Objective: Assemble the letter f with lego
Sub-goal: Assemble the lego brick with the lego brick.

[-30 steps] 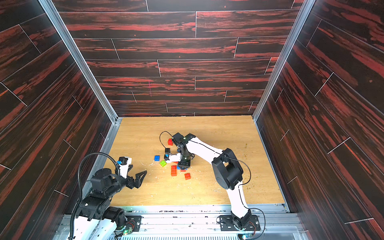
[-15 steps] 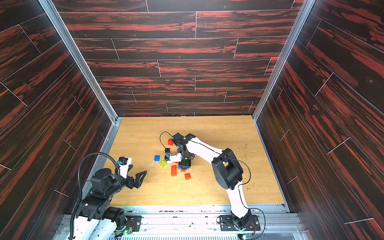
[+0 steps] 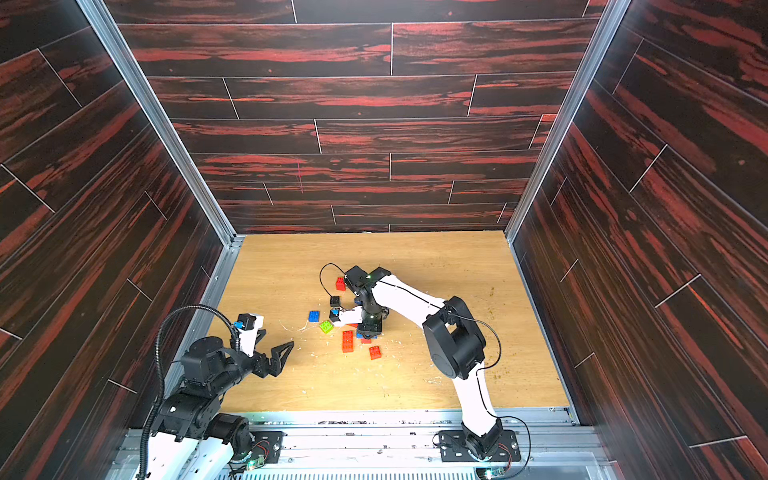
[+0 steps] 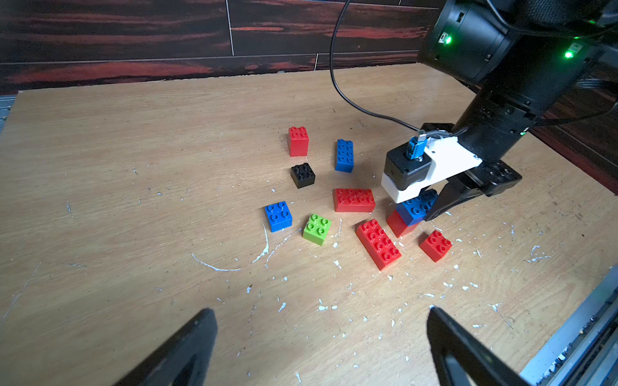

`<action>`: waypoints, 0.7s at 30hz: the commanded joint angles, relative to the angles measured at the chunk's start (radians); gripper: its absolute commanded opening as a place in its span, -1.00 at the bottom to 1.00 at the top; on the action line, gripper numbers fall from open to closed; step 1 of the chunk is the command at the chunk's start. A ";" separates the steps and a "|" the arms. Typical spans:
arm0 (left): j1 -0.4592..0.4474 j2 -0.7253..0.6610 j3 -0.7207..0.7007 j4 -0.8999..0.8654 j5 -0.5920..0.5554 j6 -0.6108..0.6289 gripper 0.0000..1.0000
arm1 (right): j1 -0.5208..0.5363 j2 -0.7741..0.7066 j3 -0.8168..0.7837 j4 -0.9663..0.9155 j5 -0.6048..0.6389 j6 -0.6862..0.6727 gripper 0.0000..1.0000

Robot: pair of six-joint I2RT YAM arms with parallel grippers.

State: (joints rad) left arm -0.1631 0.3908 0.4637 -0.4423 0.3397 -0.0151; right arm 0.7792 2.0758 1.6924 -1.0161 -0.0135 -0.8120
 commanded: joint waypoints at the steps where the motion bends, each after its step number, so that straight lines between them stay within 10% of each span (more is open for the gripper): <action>1: -0.003 -0.006 0.001 -0.009 0.013 0.012 1.00 | 0.005 0.032 0.031 -0.007 -0.008 0.004 -0.58; 21: -0.003 -0.008 0.000 -0.010 0.011 0.012 1.00 | 0.006 0.058 0.035 -0.015 -0.022 0.010 -0.59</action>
State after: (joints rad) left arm -0.1631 0.3908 0.4637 -0.4423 0.3401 -0.0151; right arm 0.7792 2.1098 1.7176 -1.0122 -0.0151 -0.8112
